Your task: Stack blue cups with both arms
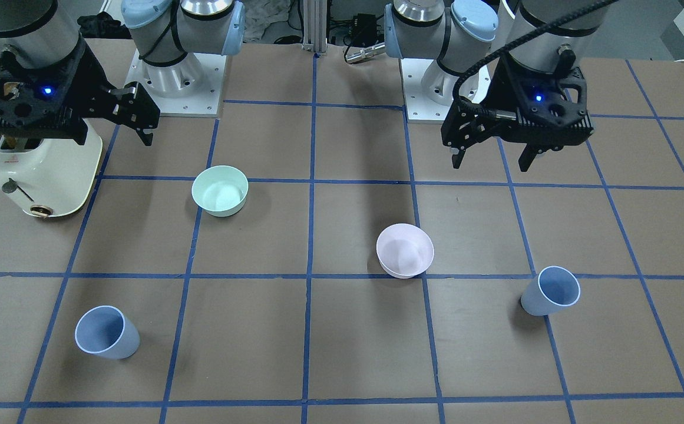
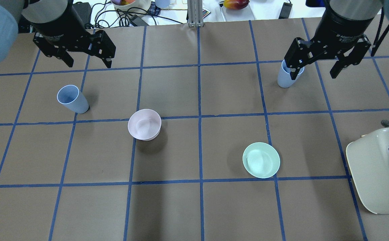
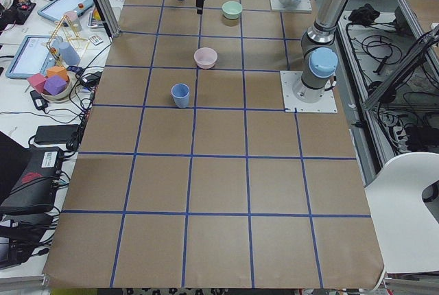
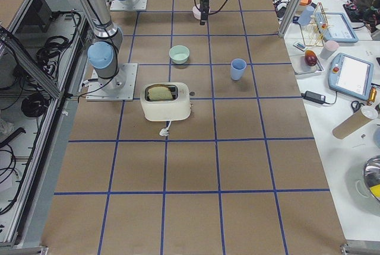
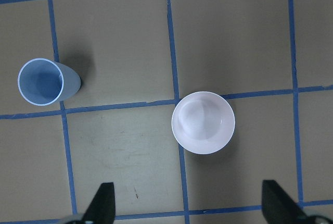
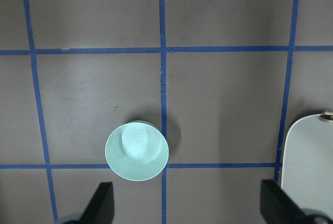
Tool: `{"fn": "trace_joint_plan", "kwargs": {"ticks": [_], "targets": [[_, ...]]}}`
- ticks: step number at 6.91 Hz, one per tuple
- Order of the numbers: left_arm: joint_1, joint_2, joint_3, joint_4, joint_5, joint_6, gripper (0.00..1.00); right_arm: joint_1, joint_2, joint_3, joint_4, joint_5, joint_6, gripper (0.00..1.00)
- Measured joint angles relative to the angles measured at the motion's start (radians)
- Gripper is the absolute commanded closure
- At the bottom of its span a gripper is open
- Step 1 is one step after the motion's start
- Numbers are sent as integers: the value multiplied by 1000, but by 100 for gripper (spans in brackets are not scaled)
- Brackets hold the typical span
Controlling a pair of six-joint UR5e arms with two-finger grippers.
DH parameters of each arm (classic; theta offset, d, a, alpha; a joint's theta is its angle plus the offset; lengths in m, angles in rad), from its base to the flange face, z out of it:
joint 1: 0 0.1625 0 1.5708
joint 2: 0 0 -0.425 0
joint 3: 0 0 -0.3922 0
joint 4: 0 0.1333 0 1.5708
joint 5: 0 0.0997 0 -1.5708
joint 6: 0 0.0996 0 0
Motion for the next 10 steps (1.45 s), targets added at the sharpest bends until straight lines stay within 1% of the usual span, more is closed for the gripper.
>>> {"fn": "trace_joint_plan", "kwargs": {"ticks": [2, 4, 5, 6, 7, 8, 10], "targets": [[55, -89, 38, 13, -3, 56, 0, 0, 0, 0, 0, 0, 0, 0], [146, -237, 25, 101, 8, 161, 0, -2, 3, -3, -23, -20, -3, 0], [188, -299, -7, 162, 23, 185, 0, -6, 23, -2, -75, -65, -6, 0], [223, -346, -51, 231, 33, 199, 2, -11, 63, -4, -148, -97, -12, 0], [243, -378, -98, 298, 36, 207, 58, -22, 118, -7, -229, -107, -15, 0], [254, -396, -136, 339, 38, 214, 100, -44, 184, -20, -290, -105, -23, 0], [260, -404, -165, 362, 41, 224, 100, -85, 304, -81, -337, -100, -56, 0]]}}
